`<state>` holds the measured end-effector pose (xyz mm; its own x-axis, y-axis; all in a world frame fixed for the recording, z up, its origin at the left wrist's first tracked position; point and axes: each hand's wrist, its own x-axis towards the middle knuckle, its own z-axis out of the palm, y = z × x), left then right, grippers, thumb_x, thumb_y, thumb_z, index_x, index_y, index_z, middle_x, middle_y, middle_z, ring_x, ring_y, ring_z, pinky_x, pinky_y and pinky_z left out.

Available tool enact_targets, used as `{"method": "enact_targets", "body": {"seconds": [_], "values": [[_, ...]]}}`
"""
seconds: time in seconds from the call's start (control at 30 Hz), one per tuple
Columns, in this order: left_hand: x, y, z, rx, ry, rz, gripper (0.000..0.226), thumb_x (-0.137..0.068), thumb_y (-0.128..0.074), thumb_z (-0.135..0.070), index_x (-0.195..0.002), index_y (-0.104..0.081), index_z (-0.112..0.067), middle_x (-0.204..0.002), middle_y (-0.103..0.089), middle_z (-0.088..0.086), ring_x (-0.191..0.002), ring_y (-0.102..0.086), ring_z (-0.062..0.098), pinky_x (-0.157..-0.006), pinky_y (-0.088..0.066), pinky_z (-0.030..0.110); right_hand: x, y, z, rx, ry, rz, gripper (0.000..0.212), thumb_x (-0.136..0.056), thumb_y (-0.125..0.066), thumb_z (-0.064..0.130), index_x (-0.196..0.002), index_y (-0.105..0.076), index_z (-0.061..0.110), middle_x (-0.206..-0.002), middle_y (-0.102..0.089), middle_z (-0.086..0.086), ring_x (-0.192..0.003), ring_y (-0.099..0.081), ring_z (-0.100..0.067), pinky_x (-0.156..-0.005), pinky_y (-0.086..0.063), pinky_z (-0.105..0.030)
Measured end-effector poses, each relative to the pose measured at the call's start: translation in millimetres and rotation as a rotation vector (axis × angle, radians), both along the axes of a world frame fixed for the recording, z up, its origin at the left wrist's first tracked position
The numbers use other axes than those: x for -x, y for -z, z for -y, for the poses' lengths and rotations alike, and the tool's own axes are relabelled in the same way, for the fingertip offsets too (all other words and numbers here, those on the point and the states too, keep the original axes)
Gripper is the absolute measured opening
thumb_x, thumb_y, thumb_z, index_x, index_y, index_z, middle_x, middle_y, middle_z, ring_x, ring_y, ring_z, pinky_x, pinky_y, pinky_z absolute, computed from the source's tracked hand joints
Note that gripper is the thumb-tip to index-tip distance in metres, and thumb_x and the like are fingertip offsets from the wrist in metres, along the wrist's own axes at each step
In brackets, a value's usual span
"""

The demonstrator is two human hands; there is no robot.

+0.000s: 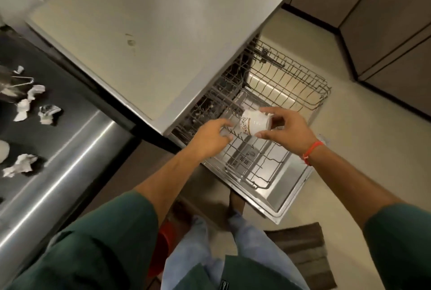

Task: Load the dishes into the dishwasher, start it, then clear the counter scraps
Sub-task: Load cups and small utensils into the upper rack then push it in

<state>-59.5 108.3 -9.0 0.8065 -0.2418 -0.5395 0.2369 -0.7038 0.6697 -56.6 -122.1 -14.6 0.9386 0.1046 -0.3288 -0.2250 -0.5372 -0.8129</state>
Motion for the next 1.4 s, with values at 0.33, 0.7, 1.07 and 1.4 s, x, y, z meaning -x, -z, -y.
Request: {"method": "enact_targets", "body": {"seconds": [0.33, 0.7, 1.07, 1.4], "values": [[31, 73, -18, -0.022, -0.138, -0.087, 0.034, -0.100, -0.061, -0.023, -0.135, -0.060, -0.023, -0.124, -0.058, -0.004, -0.084, -0.049, -0.001, -0.066, -0.041, 0.003, 22, 150, -21, 0.478, -0.231, -0.117, 0.055, -0.076, -0.082, 0.021, -0.128, -0.065, 0.025, -0.103, -0.041, 0.000, -0.104, -0.057, -0.031, -0.081, -0.036, -0.024], [26, 98, -30, 0.027, -0.163, -0.049, 0.028, -0.100, -0.060, -0.022, -0.128, -0.064, -0.027, -0.141, -0.050, -0.009, -0.099, -0.049, -0.009, -0.072, -0.033, -0.003, 36, 211, -56, 0.671, -0.311, -0.089, 0.061, -0.078, -0.077, 0.011, -0.134, -0.055, 0.019, -0.122, -0.046, -0.011, -0.116, -0.050, -0.034, -0.085, -0.054, -0.040], [27, 80, -42, 0.067, -0.120, -0.021, 0.029, -0.100, -0.061, -0.023, -0.129, -0.063, -0.027, -0.141, -0.050, -0.007, -0.115, -0.045, -0.003, -0.075, -0.031, -0.002, 42, 197, -60, 0.702, -0.270, -0.127, 0.076, -0.078, -0.079, 0.029, -0.145, -0.044, 0.025, -0.135, -0.046, -0.011, -0.122, -0.049, -0.033, -0.096, -0.050, -0.045], [23, 12, -65, 0.231, -0.174, 0.175, 0.037, -0.098, -0.063, -0.027, -0.133, -0.058, -0.036, -0.139, -0.053, -0.013, -0.126, -0.051, 0.000, -0.108, -0.046, 0.030, 9, 66, -106, 0.116, 0.252, 0.286, 0.050, -0.082, -0.080, 0.031, -0.128, -0.061, 0.027, -0.126, -0.053, -0.001, -0.115, -0.053, -0.011, -0.102, -0.047, -0.032]]}}
